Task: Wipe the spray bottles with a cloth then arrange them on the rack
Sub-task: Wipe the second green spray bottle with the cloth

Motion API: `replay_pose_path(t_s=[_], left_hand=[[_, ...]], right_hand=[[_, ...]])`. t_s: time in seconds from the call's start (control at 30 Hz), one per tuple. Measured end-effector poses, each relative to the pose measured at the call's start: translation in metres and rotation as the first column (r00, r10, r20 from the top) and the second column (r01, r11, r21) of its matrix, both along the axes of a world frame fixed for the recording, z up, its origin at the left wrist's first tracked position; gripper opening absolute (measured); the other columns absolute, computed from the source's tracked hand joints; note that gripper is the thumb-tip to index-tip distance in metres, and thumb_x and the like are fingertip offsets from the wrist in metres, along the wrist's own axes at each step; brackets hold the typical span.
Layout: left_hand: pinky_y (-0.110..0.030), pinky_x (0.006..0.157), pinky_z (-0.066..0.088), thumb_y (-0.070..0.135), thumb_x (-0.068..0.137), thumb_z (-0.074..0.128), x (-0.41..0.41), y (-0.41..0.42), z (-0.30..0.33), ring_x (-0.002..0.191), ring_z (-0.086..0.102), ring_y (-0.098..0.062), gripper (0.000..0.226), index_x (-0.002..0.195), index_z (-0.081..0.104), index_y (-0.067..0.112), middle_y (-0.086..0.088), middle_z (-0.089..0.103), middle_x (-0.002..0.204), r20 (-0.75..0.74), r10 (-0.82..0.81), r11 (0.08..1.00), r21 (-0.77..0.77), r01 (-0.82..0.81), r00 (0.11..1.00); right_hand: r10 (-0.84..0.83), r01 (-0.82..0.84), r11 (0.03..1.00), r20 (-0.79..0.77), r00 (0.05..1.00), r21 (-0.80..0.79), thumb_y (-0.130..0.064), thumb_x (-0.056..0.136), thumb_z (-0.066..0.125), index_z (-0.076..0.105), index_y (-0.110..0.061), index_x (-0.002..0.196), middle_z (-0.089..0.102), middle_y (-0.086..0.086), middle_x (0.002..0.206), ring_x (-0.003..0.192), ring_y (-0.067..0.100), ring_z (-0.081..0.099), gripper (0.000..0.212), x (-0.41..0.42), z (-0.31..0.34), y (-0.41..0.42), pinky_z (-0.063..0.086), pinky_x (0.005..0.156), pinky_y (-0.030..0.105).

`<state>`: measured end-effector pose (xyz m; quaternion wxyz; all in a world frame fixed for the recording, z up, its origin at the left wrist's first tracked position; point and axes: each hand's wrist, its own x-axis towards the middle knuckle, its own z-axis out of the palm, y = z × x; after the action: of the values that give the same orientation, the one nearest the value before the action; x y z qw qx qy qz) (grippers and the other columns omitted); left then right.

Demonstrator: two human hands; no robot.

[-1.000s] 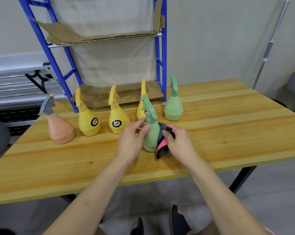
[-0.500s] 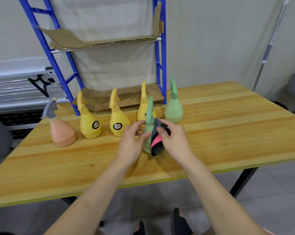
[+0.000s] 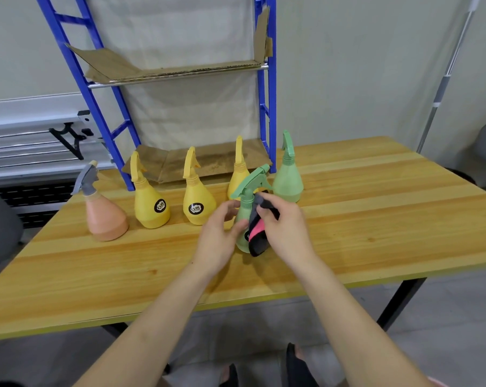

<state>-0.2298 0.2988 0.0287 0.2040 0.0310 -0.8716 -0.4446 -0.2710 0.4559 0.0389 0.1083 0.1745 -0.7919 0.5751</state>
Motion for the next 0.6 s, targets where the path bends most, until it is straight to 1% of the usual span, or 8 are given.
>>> replay_pose_path(t_s=[0.07, 0.13, 0.27, 0.33, 0.4, 0.5, 0.53, 0.6], left_hand=[[-0.035, 0.101, 0.049, 0.031, 0.097, 0.067, 0.0, 0.0, -0.002, 0.114, 0.057, -0.011, 0.04, 0.136, 0.056, 0.032, 0.002, 0.058, 0.122, 0.008, 0.025, 0.999, -0.028, -0.025, 1.0], [-0.036, 0.099, 0.05, 0.029, 0.098, 0.066, -0.001, -0.003, -0.004, 0.107, 0.057, -0.011, 0.042, 0.139, 0.055, 0.032, 0.002, 0.057, 0.114, 0.011, 0.017, 1.0, -0.025, -0.016, 1.0], [-0.037, 0.104, 0.049, 0.032, 0.1, 0.064, -0.002, -0.005, -0.002, 0.117, 0.056, -0.012, 0.048, 0.146, 0.051, 0.03, 0.004, 0.056, 0.125, 0.041, -0.02, 1.0, -0.006, 0.02, 0.999], [-0.034, 0.099, 0.05, 0.039, 0.094, 0.069, 0.0, -0.003, -0.001, 0.117, 0.056, -0.009, 0.052, 0.143, 0.052, 0.03, 0.008, 0.057, 0.126, 0.043, -0.016, 1.0, 0.007, 0.016, 0.999], [-0.03, 0.095, 0.052, 0.038, 0.091, 0.074, 0.002, -0.002, 0.002, 0.112, 0.058, -0.004, 0.051, 0.136, 0.052, 0.029, 0.013, 0.06, 0.122, 0.042, -0.009, 0.999, 0.044, 0.007, 0.999], [-0.023, 0.097, 0.049, 0.029, 0.093, 0.073, 0.0, -0.002, 0.003, 0.114, 0.059, -0.001, 0.039, 0.128, 0.054, 0.028, 0.021, 0.061, 0.122, 0.028, -0.047, 0.997, 0.057, 0.046, 0.998], [-0.021, 0.1, 0.047, 0.028, 0.095, 0.072, 0.0, -0.004, 0.002, 0.118, 0.059, -0.002, 0.038, 0.129, 0.055, 0.027, 0.02, 0.061, 0.125, 0.026, -0.062, 0.997, 0.044, 0.061, 0.998], [-0.024, 0.106, 0.044, 0.029, 0.097, 0.069, -0.002, -0.007, -0.001, 0.124, 0.056, -0.005, 0.039, 0.133, 0.056, 0.025, 0.012, 0.06, 0.13, 0.024, -0.058, 0.998, 0.001, 0.058, 0.998]], right_hand=[[0.004, -0.004, 1.0, 0.004, 1.0, -0.013, -0.016, 0.101, 0.061, 0.068, -0.031, 0.131, 0.072, -0.012, 0.115, 0.108, 0.005, 0.065, 0.034, 0.0, -0.004, -0.002, 0.051, 0.093, 0.022], [-0.003, 0.003, 1.0, 0.019, 1.0, 0.027, -0.02, 0.102, 0.059, 0.067, -0.034, 0.132, 0.074, -0.011, 0.114, 0.109, 0.009, 0.066, 0.034, -0.001, -0.016, 0.001, 0.053, 0.094, 0.026], [-0.01, -0.003, 0.991, 0.096, 0.995, 0.136, -0.018, 0.102, 0.055, 0.071, -0.026, 0.126, 0.075, -0.01, 0.109, 0.105, 0.014, 0.068, 0.03, -0.003, -0.034, 0.014, 0.054, 0.092, 0.033], [0.002, -0.018, 0.99, 0.12, 0.993, 0.138, -0.016, 0.101, 0.056, 0.071, -0.026, 0.126, 0.075, -0.01, 0.108, 0.104, 0.012, 0.068, 0.031, -0.002, -0.039, 0.017, 0.054, 0.092, 0.033], [0.011, -0.025, 0.993, 0.122, 0.992, 0.114, -0.014, 0.101, 0.056, 0.071, -0.026, 0.126, 0.075, -0.012, 0.11, 0.104, 0.008, 0.067, 0.032, -0.003, -0.038, 0.017, 0.053, 0.09, 0.026], [0.025, -0.025, 1.0, 0.104, 0.994, 0.001, -0.013, 0.101, 0.059, 0.071, -0.026, 0.128, 0.073, -0.013, 0.116, 0.109, 0.002, 0.065, 0.032, -0.002, -0.027, 0.012, 0.048, 0.087, 0.011], [0.03, -0.027, 0.999, 0.083, 0.996, -0.034, -0.014, 0.101, 0.061, 0.07, -0.026, 0.13, 0.072, -0.014, 0.119, 0.111, -0.001, 0.064, 0.033, -0.002, -0.023, 0.009, 0.048, 0.089, 0.009], [0.051, -0.048, 0.995, 0.042, 0.998, -0.086, -0.012, 0.101, 0.061, 0.068, -0.026, 0.134, 0.07, -0.015, 0.125, 0.118, -0.004, 0.061, 0.036, 0.0, -0.02, 0.004, 0.047, 0.096, 0.011]])
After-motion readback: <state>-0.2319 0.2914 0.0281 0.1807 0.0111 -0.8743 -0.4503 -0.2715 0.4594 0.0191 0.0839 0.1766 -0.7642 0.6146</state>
